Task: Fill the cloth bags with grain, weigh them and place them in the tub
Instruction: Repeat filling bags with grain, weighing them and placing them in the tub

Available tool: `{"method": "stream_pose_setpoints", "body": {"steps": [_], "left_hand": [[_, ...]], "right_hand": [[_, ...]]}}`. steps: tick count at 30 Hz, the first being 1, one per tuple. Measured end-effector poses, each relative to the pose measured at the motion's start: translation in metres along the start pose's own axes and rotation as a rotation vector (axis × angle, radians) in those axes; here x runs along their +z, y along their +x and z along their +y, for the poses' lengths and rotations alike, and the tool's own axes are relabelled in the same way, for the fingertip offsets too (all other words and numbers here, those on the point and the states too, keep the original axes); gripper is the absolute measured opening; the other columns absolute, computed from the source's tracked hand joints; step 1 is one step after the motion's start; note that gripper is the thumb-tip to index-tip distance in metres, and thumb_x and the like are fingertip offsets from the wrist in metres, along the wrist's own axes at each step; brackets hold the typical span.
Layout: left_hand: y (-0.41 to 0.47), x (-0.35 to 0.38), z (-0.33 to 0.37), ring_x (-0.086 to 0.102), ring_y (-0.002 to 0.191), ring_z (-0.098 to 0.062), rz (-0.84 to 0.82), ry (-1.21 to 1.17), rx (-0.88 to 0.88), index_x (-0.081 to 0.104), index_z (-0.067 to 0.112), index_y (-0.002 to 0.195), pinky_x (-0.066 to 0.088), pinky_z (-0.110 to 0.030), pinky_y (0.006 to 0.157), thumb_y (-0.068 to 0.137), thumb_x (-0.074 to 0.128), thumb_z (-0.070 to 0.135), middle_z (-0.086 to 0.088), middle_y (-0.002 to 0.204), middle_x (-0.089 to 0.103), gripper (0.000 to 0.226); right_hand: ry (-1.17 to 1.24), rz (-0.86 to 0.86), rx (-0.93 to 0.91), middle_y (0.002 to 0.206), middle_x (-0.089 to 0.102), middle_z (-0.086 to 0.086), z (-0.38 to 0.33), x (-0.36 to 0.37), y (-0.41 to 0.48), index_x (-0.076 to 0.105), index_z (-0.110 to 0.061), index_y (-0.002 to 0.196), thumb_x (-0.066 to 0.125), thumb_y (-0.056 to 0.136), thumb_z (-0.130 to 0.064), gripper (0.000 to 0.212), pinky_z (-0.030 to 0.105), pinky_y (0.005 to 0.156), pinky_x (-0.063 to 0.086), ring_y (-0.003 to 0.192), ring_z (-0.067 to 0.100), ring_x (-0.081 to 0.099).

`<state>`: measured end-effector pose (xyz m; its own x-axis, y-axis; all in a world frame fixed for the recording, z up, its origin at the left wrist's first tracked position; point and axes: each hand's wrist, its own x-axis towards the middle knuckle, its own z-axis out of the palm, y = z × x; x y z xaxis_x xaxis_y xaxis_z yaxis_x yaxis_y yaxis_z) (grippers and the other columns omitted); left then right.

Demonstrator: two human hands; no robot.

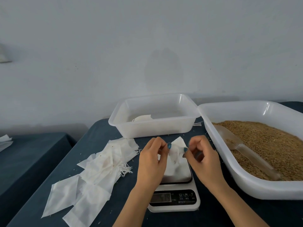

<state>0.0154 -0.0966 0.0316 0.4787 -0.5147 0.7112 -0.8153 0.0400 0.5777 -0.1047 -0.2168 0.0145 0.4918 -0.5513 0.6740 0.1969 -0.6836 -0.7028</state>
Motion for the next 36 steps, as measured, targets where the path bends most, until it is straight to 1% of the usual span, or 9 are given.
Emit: {"method": "stream_pose_setpoints", "body": {"steps": [5, 10, 14, 17, 20, 23, 26, 33, 36], "left_hand": [[0.000, -0.001, 0.002, 0.052, 0.075, -0.012, 0.012, 0.032, 0.023, 0.051, 0.023, 0.080, 0.045, -0.026, 0.064, 0.097, 0.052, 0.019, 0.013, 0.082, 0.050, 0.017], [0.000, -0.001, 0.005, 0.050, 0.075, -0.010, 0.008, 0.012, 0.014, 0.047, 0.029, 0.082, 0.040, -0.019, 0.065, 0.099, 0.048, 0.027, 0.015, 0.084, 0.048, 0.018], [0.000, -0.001, 0.004, 0.052, 0.080, -0.006, 0.007, 0.031, 0.032, 0.049, 0.029, 0.085, 0.042, -0.016, 0.068, 0.100, 0.046, 0.032, 0.016, 0.090, 0.047, 0.016], [-0.001, 0.000, 0.005, 0.055, 0.089, -0.005, -0.023, 0.021, 0.038, 0.056, 0.019, 0.089, 0.051, -0.026, 0.076, 0.101, 0.050, 0.030, 0.011, 0.100, 0.047, 0.017], [0.000, -0.003, 0.006, 0.053, 0.113, -0.006, -0.098, -0.104, 0.040, 0.052, 0.023, 0.102, 0.046, -0.022, 0.090, 0.098, 0.050, 0.047, 0.011, 0.121, 0.050, 0.024], [-0.001, -0.005, 0.002, 0.038, 0.136, 0.000, -0.372, -0.165, -0.050, 0.036, 0.033, 0.130, 0.034, -0.017, 0.108, 0.079, 0.069, 0.056, 0.019, 0.145, 0.037, 0.065], [-0.002, -0.004, 0.001, 0.050, 0.123, 0.001, -0.510, -0.113, -0.096, 0.025, 0.040, 0.138, 0.044, -0.024, 0.101, 0.070, 0.077, 0.053, 0.024, 0.130, 0.048, 0.087], [0.000, -0.008, -0.006, 0.049, 0.116, 0.002, -0.483, 0.000, -0.128, 0.041, 0.036, 0.132, 0.041, -0.015, 0.092, 0.080, 0.064, 0.018, 0.025, 0.125, 0.052, 0.060], [-0.001, -0.007, -0.010, 0.045, 0.120, 0.003, -0.478, 0.061, -0.068, 0.045, 0.028, 0.134, 0.036, -0.013, 0.096, 0.084, 0.063, 0.009, 0.020, 0.131, 0.050, 0.056]], "right_hand": [[-0.356, -0.016, -0.252, 0.083, 0.058, -0.018, -0.006, 0.002, -0.006, 0.064, -0.028, 0.101, 0.051, 0.092, -0.027, 0.015, 0.007, 0.060, 0.041, 0.066, 0.000, 0.055], [-0.443, 0.038, -0.301, 0.082, 0.061, -0.012, -0.010, 0.000, -0.006, 0.073, -0.021, 0.101, 0.051, 0.093, -0.027, 0.024, 0.013, 0.054, 0.044, 0.059, 0.002, 0.050], [-0.417, 0.006, -0.290, 0.083, 0.060, -0.015, -0.012, -0.001, -0.006, 0.073, -0.025, 0.100, 0.059, 0.091, -0.043, 0.025, 0.012, 0.056, 0.044, 0.063, -0.001, 0.051], [-0.324, -0.021, -0.266, 0.088, 0.053, -0.014, -0.010, 0.003, -0.005, 0.071, -0.022, 0.098, 0.065, 0.090, -0.042, 0.023, 0.009, 0.059, 0.042, 0.065, -0.002, 0.049], [-0.321, 0.052, -0.273, 0.092, 0.051, -0.010, -0.008, 0.003, -0.003, 0.072, -0.015, 0.092, 0.067, 0.091, -0.033, 0.019, 0.009, 0.059, 0.039, 0.069, 0.000, 0.049], [-0.256, 0.056, -0.283, 0.098, 0.056, -0.011, -0.008, 0.002, -0.003, 0.072, -0.013, 0.090, 0.061, 0.092, -0.029, 0.019, 0.013, 0.061, 0.042, 0.077, 0.004, 0.055], [-0.234, 0.017, -0.310, 0.097, 0.064, -0.009, -0.008, 0.002, -0.003, 0.073, -0.011, 0.091, 0.058, 0.092, -0.025, 0.020, 0.017, 0.067, 0.048, 0.083, 0.005, 0.060], [-0.405, -0.033, -0.407, 0.084, 0.064, -0.009, -0.013, -0.002, -0.004, 0.061, -0.020, 0.091, 0.043, 0.102, -0.036, 0.027, 0.019, 0.059, 0.048, 0.073, 0.003, 0.054], [-0.448, -0.078, -0.429, 0.089, 0.065, -0.011, -0.013, -0.003, -0.004, 0.064, -0.022, 0.097, 0.056, 0.095, -0.042, 0.022, 0.014, 0.065, 0.045, 0.081, -0.001, 0.050]]}}
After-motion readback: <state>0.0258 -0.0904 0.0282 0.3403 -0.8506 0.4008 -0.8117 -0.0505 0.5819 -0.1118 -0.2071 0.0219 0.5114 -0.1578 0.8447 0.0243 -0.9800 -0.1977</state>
